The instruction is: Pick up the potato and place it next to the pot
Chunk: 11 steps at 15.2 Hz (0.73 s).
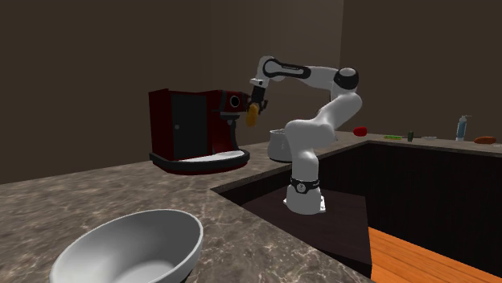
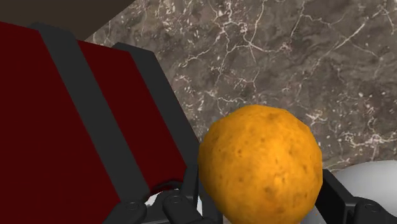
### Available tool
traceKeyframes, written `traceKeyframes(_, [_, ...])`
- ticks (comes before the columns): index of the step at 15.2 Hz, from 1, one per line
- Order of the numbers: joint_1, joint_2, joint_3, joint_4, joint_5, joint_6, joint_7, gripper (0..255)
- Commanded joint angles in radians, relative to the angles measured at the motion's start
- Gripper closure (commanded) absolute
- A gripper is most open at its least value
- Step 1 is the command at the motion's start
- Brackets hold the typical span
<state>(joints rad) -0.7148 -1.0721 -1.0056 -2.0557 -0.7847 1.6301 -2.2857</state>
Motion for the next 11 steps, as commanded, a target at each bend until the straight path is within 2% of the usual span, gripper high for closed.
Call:
traceKeyframes(1, [0.053, 0.035, -0.018, 0.018, 0.006, 0.026, 0.031, 255])
traceKeyframes(4, [0.140, 0.090, -0.058, 0.058, 0.014, 0.061, 0.068, 255])
traceKeyframes(11, [0.122, 0.061, -0.101, -0.025, -0.028, 0.128, 0.082, 255])
